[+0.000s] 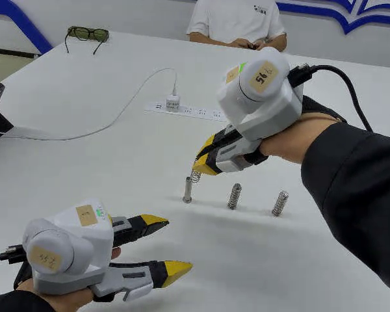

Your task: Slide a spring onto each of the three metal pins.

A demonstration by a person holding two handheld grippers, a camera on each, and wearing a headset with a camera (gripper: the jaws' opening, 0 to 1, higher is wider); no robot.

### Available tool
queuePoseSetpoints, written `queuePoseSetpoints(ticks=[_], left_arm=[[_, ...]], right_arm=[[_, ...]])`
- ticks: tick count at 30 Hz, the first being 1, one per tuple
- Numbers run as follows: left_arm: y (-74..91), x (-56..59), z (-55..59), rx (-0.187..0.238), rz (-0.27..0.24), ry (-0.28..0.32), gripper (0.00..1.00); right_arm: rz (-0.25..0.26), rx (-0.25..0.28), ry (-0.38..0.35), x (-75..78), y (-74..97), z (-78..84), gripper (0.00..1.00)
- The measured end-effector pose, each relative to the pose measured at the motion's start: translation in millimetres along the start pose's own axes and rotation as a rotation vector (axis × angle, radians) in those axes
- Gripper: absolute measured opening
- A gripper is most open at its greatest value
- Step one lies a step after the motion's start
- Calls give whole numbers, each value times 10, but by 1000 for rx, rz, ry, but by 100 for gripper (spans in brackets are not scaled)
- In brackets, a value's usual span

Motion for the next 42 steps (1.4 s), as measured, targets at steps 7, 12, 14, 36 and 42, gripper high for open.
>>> queuePoseSetpoints(ticks=[7, 12, 14, 36, 42], left_arm=[[8, -12, 4, 1, -4, 3, 48], [21, -22, 19, -2, -8, 6, 48], [23, -23, 25, -3, -9, 7, 48], [41, -42, 86, -10, -15, 19, 47], [43, -49, 94, -11, -16, 21, 47]], right_arm=[[15, 1, -22, 82, -105, -1, 12], [12, -10, -34, 88, -186, 22, 12], [11, -15, -36, 89, -206, 31, 12], [4, -55, -61, 193, -442, 101, 12], [0, -66, -77, 191, -506, 137, 12]])
Point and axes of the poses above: the centre of the closed fingertips' face, and the gripper's own axes: y roughly backward along the fingers, x roughly to its right, z roughly out of its underside, the point moved 9 cm from there along y, roughly backward along the fingers, and after that the axes turned 12 degrees about -y, right-handed, at the moved point
